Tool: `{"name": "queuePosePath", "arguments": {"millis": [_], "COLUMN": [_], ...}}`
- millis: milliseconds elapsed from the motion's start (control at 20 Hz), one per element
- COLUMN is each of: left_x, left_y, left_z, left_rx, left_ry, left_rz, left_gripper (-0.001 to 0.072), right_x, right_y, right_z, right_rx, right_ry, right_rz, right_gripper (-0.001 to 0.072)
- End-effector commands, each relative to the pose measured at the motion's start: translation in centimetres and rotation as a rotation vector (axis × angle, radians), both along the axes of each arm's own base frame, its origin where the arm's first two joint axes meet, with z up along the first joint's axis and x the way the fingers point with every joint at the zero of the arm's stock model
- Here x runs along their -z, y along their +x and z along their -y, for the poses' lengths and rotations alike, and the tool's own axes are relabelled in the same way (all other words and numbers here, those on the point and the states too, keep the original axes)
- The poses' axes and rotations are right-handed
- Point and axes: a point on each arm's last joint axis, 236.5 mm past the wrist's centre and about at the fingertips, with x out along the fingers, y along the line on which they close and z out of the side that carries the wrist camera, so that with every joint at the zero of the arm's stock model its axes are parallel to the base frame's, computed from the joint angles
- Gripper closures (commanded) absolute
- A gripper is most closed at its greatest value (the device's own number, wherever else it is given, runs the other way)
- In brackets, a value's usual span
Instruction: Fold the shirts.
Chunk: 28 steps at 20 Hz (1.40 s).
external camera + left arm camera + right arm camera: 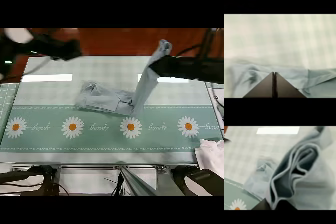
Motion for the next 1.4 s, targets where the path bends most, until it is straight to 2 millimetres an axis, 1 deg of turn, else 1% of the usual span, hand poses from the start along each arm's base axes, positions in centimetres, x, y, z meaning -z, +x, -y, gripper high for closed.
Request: {"name": "queuePosePath", "arguments": {"millis": [0,50,100,150,200,250,350,400,450,500,550,600,700,750,800,850,900,950,1000,1100,1150,1200,1250,1300,1350], "left_x": [-7.8,-9.3,-10.6,-11.4,-12.2,-12.8,-13.7,-14.0,-14.1,-14.1,-13.8,-13.3,-11.9,-11.2,-10.8,-10.6,-10.6,-10.7,-10.7,-10.6,-10.4,-10.2,-9.9,-9.7,-9.4], "left_y": [-2.8,-3.8,-4.8,-5.7,-6.7,-7.6,-9.0,-9.4,-9.7,-9.9,-9.9,-9.9,-9.4,-9.1,-8.8,-8.4,-8.2,-8.0,-7.9,-7.7,-7.8,-7.9,-8.2,-8.4,-8.6], "left_z": [-10.7,-11.9,-12.7,-12.8,-12.3,-11.3,-9.3,-8.4,-7.3,-6.0,-5.0,-4.2,-3.6,-3.7,-4.0,-4.3,-4.9,-5.6,-6.4,-8.0,-8.5,-8.9,-9.0,-8.9,-8.7], "left_rx": [-0.2,-0.228,-0.245,-0.247,-0.234,-0.208,-0.158,-0.134,-0.103,-0.059,-0.029,-0.011,-0.003,-0.008,-0.023,-0.035,-0.049,-0.067,-0.081,-0.115,-0.126,-0.131,-0.126,-0.118,-0.111], "left_ry": [0.059,0.064,0.069,0.073,0.067,0.053,0.051,0.048,0.049,0.06,0.061,0.056,0.05,0.048,0.047,0.048,0.052,0.053,0.06,0.068,0.07,0.073,0.076,0.078,0.079], "left_rz": [0.141,0.169,0.192,0.205,0.214,0.217,0.229,0.239,0.245,0.255,0.254,0.247,0.221,0.21,0.209,0.214,0.219,0.22,0.225,0.218,0.21,0.196,0.181,0.169,0.157], "left_gripper": [0.0685,0.0685,0.0685,0.0685,0.0684,0.0684,0.0684,0.0684,0.0684,0.0684,0.0684,0.0684,0.0684,0.0684,0.0684,0.0684,0.0684,0.0684,0.0684,0.0684,0.0684,0.0683,0.0684,0.0684,0.0684], "right_x": [4.4,7.0,9.4,11.4,13.1,14.6,16.8,17.4,17.7,17.5,16.9,16.1,14.2,13.2,12.7,12.6,13.0,13.8,14.7,15.4,15.7,16.7,17.9,19.0,19.4], "right_y": [2.1,2.2,2.1,2.0,2.0,2.1,1.9,1.9,1.8,1.5,1.3,1.1,1.2,1.2,0.9,0.5,-0.1,-0.6,-1.1,-2.0,-2.5,-3.1,-3.4,-3.1,-2.4], "right_z": [-6.9,-8.9,-11.0,-12.8,-14.7,-16.4,-19.2,-20.1,-21.0,-21.6,-22.0,-22.0,-21.0,-19.8,-17.9,-15.4,-12.0,-7.0,-0.7,12.3,16.7,19.1,19.4,18.3,17.0], "right_rx": [-0.029,-0.043,-0.055,-0.061,-0.056,-0.038,0.012,0.047,0.079,0.083,0.069,0.049,0.0,-0.037,-0.086,-0.137,-0.182,-0.2,-0.174,-0.043,0.031,0.102,0.16,0.221,0.266], "right_ry": [0.034,0.031,0.031,0.033,0.046,0.074,0.133,0.17,0.203,0.21,0.204,0.197,0.166,0.135,0.075,-0.014,-0.14,-0.309,-0.5,-0.827,-0.871,-0.796,-0.643,-0.425,-0.225], "right_rz": [-0.018,-0.059,-0.095,-0.111,-0.119,-0.128,-0.147,-0.157,-0.16,-0.142,-0.114,-0.093,-0.054,-0.055,-0.063,-0.075,-0.094,-0.133,-0.194,-0.342,-0.411,-0.483,-0.543,-0.577,-0.581], "right_gripper": [0.0687,0.0687,0.0687,0.0687,0.0687,0.0687,0.0686,0.0637,0.0398,0.0216,0.0186,0.0186,0.0187,0.0187,0.0187,0.0187,0.0188,0.0188,0.0189,0.019,0.019,0.019,0.0188,0.0178,0.0121]}}
